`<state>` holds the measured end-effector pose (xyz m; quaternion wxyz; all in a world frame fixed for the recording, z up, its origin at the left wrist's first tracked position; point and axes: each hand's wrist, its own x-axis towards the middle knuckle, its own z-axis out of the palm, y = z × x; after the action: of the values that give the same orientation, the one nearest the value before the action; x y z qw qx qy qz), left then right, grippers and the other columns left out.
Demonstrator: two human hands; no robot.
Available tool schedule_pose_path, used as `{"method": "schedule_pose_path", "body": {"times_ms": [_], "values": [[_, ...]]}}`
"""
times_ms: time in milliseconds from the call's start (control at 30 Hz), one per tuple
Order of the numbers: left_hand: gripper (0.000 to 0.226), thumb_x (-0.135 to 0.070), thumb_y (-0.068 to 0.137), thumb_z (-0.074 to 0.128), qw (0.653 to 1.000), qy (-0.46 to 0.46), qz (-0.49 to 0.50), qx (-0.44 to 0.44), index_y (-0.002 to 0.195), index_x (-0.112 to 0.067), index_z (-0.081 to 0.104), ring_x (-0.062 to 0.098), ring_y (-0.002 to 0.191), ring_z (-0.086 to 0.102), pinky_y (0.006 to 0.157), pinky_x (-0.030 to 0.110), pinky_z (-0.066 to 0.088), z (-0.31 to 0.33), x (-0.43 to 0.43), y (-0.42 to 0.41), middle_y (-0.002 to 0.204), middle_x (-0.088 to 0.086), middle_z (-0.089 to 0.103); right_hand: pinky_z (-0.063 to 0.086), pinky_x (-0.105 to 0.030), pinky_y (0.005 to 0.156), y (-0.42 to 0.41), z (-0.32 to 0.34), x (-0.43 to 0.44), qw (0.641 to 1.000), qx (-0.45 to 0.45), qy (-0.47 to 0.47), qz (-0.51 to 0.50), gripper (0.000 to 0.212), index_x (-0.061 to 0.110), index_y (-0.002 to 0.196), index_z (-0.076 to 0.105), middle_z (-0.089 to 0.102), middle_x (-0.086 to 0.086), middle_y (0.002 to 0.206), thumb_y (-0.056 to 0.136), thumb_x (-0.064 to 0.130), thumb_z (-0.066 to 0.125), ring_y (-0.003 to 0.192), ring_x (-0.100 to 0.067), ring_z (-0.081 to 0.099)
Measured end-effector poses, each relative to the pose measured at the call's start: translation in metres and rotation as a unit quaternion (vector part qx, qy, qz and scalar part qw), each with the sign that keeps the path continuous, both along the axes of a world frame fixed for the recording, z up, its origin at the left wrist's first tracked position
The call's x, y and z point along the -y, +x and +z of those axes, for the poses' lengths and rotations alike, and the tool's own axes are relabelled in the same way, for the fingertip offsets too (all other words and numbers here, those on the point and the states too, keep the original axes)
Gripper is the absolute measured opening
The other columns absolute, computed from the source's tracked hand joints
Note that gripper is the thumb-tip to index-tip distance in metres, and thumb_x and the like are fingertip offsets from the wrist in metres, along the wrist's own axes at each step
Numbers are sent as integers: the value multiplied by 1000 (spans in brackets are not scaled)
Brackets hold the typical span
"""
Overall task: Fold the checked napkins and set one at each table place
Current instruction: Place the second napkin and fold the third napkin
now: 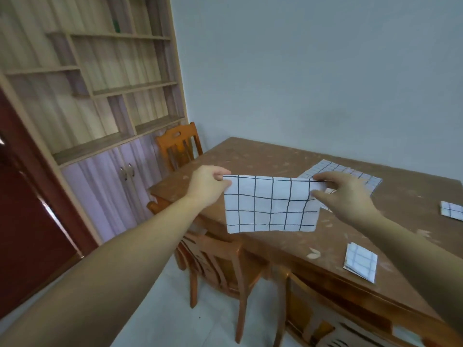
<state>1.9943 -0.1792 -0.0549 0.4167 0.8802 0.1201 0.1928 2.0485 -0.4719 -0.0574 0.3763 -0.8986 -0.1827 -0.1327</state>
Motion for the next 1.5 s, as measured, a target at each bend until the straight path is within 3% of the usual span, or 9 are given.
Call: {"method": "schedule_pose_path", "body": {"times_ms": [167, 433, 600, 767, 900, 1033, 1167, 1400, 1500], "values": [[18, -14, 86, 71, 1000, 5, 8, 12, 103, -17, 75, 7, 94, 59, 80, 22, 44, -2, -45, 2, 96, -2, 69, 43, -26, 87, 13, -6, -47, 999, 38, -9, 8, 33, 10, 116, 69, 70, -5, 114, 83, 11, 72, 103, -19, 63], [11, -21, 89, 69, 999, 7, -8, 41, 97, -18, 76, 10, 91, 62, 79, 24, 50, -4, -82, 18, 96, -3, 71, 39, -27, 61, 35, -6, -81, 1000, 25, -13, -4, 3, 14, 86, 69, 66, -1, 78, 86, 17, 70, 73, -20, 62], [5, -21, 89, 69, 996, 26, -38, 72, 91, -20, 73, -2, 91, 55, 75, 5, 37, 3, -69, 28, 97, -10, 64, 40, -30, 66, 60, -11, -69, 994, 1, -104, 41, 6, 18, 83, 65, 62, 0, 98, 87, 22, 65, 87, -20, 62], [8, -21, 90, 68, 994, 0, -95, 58, 90, -19, 75, 12, 87, 68, 80, 31, 55, 23, -31, 44, 89, -6, 73, 44, -29, 76, 80, -12, -71, 953, -133, -249, 110, 26, 11, 109, 61, 58, 1, 117, 87, 23, 65, 102, -20, 58], [12, -19, 92, 66, 989, 36, -134, 49, 95, -12, 76, 9, 86, 67, 84, 31, 54, 33, -2, 64, 91, -2, 74, 45, -24, 90, 76, 9, -91, 951, -156, -75, 255, 37, 20, 119, 63, 63, 15, 116, 86, 37, 69, 107, -4, 60], [14, -18, 94, 63, 984, 59, -160, 53, 96, -9, 74, -6, 70, 58, 70, 16, 45, 41, 17, 76, 77, -14, 66, 31, -21, 53, 80, 29, -99, 939, -154, 30, 305, 35, -1, 74, 57, 45, -2, 64, 92, 29, 63, 58, -15, 40], [13, -24, 95, 62, 984, 72, -144, 73, 95, -18, 73, 1, 78, 61, 76, 23, 49, 44, 29, 85, 85, -10, 69, 28, -20, 48, 90, 32, -89, 936, -150, 71, 311, 37, 0, 67, 53, 42, -4, 63, 95, 24, 59, 58, -14, 37], [44, -42, 93, 61, 991, 82, -102, 36, 67, -6, 60, 11, 52, 39, 56, 30, 33, 31, 35, 84, 56, 0, 41, 46, -27, 65, 111, 28, -66, 905, -213, 167, 329, 32, 0, 87, 67, 66, -7, 79, 99, 26, 54, 69, -16, 59], [36, -43, 90, 64, 988, 129, -79, 40, 77, -10, 66, 17, 61, 53, 60, 36, 43, 21, 35, 83, 65, 4, 57, 48, -21, 59, 119, 26, -57, 910, -208, 185, 306, 30, 5, 84, 68, 69, 1, 74, 100, 24, 52, 65, -11, 62]]}}
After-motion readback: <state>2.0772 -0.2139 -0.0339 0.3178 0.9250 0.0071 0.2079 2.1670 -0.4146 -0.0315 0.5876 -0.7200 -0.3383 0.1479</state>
